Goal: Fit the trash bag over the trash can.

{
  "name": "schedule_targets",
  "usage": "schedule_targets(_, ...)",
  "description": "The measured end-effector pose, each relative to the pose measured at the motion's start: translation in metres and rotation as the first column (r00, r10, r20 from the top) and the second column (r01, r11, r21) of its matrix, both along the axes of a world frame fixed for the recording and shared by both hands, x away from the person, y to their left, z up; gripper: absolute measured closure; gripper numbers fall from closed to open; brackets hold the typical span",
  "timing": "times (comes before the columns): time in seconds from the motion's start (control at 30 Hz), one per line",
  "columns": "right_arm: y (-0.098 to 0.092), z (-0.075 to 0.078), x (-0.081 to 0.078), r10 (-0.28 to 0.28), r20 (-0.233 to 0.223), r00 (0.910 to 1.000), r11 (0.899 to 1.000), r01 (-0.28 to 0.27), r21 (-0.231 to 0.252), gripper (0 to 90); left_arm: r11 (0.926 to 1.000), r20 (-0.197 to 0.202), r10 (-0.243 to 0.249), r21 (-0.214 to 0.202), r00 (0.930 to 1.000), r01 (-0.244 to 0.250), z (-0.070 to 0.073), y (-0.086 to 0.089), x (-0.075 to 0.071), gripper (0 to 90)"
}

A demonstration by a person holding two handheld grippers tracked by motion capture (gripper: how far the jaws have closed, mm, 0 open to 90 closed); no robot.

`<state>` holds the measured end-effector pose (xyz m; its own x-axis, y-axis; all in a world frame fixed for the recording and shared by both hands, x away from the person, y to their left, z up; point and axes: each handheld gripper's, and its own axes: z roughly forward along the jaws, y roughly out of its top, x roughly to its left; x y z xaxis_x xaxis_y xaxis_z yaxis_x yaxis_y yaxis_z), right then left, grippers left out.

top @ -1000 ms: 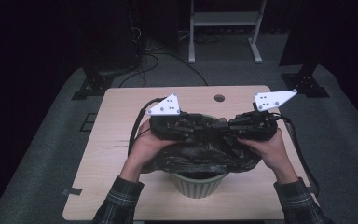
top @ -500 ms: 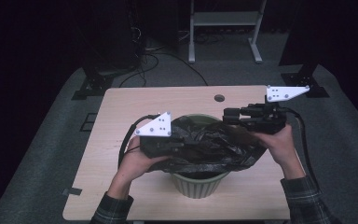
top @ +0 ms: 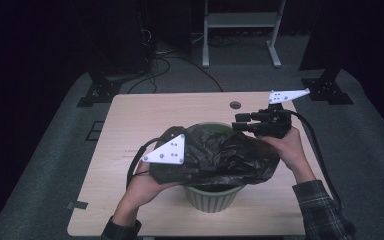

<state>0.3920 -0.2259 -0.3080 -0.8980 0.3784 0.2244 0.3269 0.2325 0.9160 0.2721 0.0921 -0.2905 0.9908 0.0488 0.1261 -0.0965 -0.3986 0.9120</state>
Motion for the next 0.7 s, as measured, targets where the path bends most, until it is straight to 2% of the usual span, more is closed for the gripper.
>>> schedule_targets(0.17, -0.007, -0.004, -0.006, -0.007, -0.011, 0.9999, 1.000, 0.007, -0.021, 52.2, 0.9996, -0.004, -0.029, -0.007, 0.9996, 0.029, -0.002, 0.003, -0.016, 89.1)
schedule_targets(0.4, -0.016, -0.001, -0.008, -0.014, -0.011, 0.9998, 1.000, 0.014, 0.015, 52.1, 0.9982, -0.029, -0.060, -0.002, 0.9978, 0.060, -0.013, 0.001, -0.030, 88.7)
schedule_targets(0.6, -0.015, 0.003, -0.014, 0.022, -0.004, 0.9997, 1.000, -0.022, 0.018, 51.9, 0.9965, -0.024, -0.083, 0.009, 0.9962, 0.084, -0.020, -0.001, -0.041, 86.7)
schedule_targets(0.7, -0.012, 0.007, -0.019, 0.050, 0.003, 0.9988, 0.999, -0.050, 0.013, 52.1, 0.9965, -0.025, -0.082, 0.016, 0.9963, 0.082, -0.022, -0.002, -0.042, 86.9)
